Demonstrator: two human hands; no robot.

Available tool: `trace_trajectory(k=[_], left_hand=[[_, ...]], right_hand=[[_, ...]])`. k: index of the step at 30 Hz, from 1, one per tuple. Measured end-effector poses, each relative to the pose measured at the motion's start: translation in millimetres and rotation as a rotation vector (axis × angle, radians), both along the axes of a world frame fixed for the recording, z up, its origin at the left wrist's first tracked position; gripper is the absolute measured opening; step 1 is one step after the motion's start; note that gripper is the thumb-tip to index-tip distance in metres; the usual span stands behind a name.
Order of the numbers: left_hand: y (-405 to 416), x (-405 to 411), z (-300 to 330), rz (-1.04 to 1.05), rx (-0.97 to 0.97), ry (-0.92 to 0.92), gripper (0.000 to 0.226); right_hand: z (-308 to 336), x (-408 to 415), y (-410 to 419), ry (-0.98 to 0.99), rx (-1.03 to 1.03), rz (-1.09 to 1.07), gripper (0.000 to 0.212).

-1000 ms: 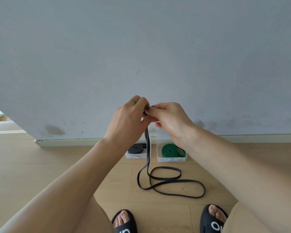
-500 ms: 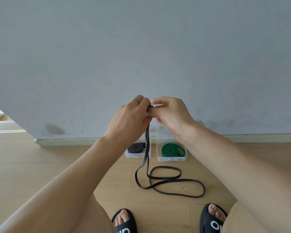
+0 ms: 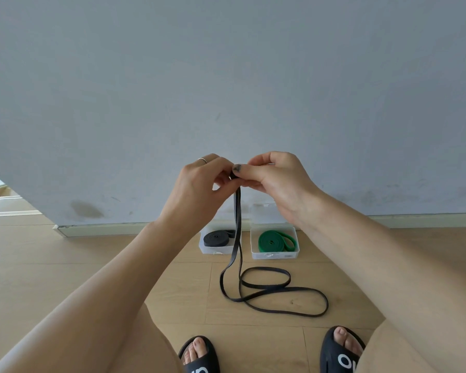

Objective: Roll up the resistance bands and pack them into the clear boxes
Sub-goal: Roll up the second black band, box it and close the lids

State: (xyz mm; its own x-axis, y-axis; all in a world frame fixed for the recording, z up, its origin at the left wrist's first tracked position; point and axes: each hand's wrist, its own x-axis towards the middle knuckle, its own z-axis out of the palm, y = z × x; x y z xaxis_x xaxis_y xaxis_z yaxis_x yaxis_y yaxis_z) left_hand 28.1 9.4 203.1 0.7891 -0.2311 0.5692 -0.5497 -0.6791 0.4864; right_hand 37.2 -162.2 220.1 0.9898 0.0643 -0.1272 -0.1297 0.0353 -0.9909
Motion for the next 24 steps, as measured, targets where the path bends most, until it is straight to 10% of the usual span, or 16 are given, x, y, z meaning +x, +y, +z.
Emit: trace_trajectory(k=[16, 24], left_hand=[[2.6, -5.5, 5.7, 0.0, 0.286, -0.088, 0.007], [-6.6, -7.0, 5.6, 0.09, 0.126, -0.068, 0.02]], right_hand=[[-3.2, -10.2, 12.4, -0.012, -0.291, 0.052, 0.042], [-4.5, -3.7, 8.5, 0.08, -0.024, 0.038, 0.033]])
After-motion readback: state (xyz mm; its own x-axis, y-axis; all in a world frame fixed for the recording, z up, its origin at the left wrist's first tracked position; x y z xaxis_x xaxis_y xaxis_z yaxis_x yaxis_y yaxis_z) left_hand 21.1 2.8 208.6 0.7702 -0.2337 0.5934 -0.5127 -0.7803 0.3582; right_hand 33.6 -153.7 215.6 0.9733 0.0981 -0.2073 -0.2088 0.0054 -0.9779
